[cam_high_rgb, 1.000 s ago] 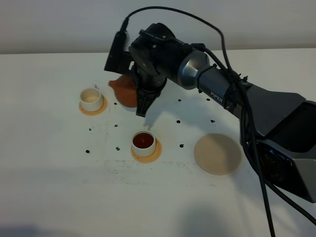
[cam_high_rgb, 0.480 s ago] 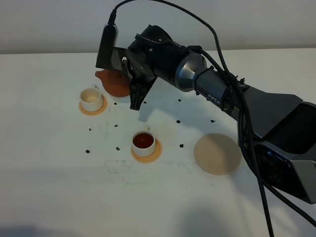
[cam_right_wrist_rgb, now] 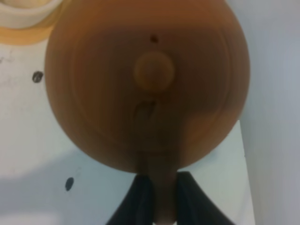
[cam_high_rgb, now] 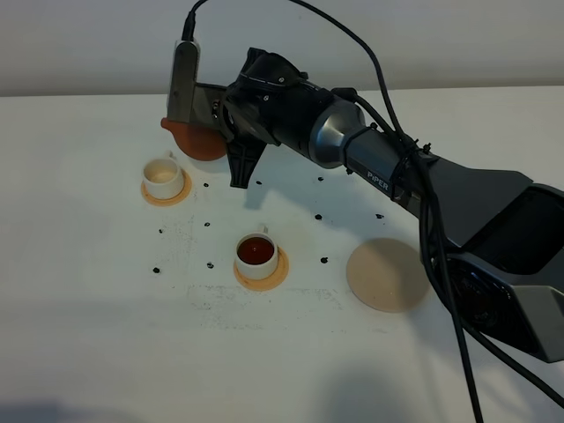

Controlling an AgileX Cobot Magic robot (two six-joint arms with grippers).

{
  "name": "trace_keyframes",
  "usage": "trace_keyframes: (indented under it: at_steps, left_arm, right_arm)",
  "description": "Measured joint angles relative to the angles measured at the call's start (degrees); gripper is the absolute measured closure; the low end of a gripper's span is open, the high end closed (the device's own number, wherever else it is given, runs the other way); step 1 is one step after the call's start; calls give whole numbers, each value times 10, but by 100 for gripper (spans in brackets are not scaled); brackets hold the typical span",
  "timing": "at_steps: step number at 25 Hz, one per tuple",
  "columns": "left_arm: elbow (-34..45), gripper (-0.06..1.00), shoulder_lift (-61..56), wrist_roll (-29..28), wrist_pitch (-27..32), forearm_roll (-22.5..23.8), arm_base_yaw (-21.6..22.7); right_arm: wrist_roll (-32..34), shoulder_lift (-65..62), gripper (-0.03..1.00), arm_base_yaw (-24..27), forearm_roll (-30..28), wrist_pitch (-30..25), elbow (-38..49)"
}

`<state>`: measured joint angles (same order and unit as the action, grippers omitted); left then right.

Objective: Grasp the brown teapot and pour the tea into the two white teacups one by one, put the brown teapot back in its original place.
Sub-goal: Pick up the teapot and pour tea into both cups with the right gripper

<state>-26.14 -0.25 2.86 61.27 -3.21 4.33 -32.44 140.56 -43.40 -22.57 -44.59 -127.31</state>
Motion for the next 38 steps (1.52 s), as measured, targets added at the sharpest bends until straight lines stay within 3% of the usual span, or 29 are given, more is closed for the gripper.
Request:
trace_keyframes:
  at_steps: [25, 38]
  left_arm:
    - [0, 47, 0, 0, 0, 7, 0]
    - [0, 47, 0, 0, 0, 7, 0]
  right_arm:
    - [-13, 21, 85, -11, -40, 0, 2]
    - [-29, 41, 85, -16, -98, -11, 2]
